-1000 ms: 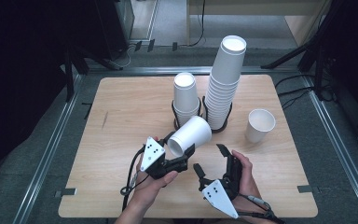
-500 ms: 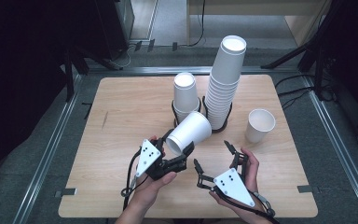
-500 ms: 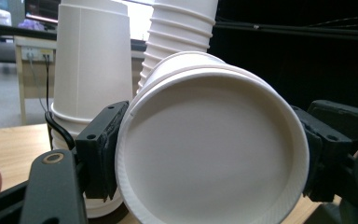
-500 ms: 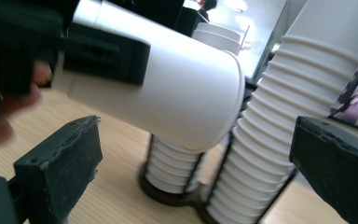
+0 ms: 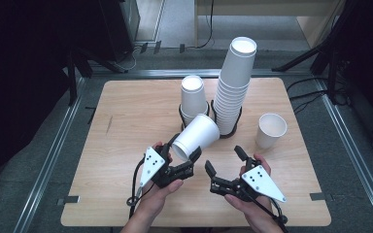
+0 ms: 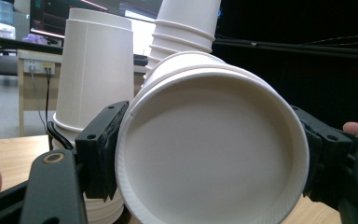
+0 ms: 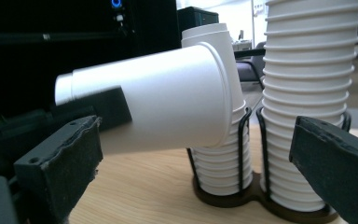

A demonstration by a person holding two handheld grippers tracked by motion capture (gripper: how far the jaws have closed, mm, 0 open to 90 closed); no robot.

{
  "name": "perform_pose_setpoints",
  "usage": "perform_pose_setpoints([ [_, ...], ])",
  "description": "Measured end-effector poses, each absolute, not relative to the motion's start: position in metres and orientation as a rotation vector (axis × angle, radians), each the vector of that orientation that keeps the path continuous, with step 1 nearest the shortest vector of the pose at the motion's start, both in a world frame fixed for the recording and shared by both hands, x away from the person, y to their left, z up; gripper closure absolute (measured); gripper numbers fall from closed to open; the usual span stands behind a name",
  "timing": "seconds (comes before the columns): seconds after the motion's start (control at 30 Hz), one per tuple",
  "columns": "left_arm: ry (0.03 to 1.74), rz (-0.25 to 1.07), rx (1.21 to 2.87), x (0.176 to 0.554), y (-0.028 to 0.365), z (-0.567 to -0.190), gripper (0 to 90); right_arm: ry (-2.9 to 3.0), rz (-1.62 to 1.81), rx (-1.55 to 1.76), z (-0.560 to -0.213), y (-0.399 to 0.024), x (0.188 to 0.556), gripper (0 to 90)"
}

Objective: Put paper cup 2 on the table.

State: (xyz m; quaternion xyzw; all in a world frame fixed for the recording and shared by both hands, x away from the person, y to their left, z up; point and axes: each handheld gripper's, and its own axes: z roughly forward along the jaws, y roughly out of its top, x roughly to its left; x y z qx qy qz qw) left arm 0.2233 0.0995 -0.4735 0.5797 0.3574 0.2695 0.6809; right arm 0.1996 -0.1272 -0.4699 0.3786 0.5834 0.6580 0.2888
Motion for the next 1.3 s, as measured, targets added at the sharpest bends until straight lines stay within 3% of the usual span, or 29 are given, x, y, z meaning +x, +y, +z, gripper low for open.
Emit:
perform_pose_setpoints([
  [0.67,0.732,0.64,1.294,0.218,0.09,-0.478,23.4,1.46,2.101,1.469,-0.461,-0.133,0.203,0.0],
  [0.93,0.724,0.633,1.289,0.216,0.087,-0.48,23.3,1.372,2.265,1.805,-0.464,-0.137,0.207,0.0],
  [1.3,0.679,0.637,1.319,0.21,0.076,-0.482,23.3,1.243,2.308,2.037,-0.46,-0.14,0.206,0.0],
])
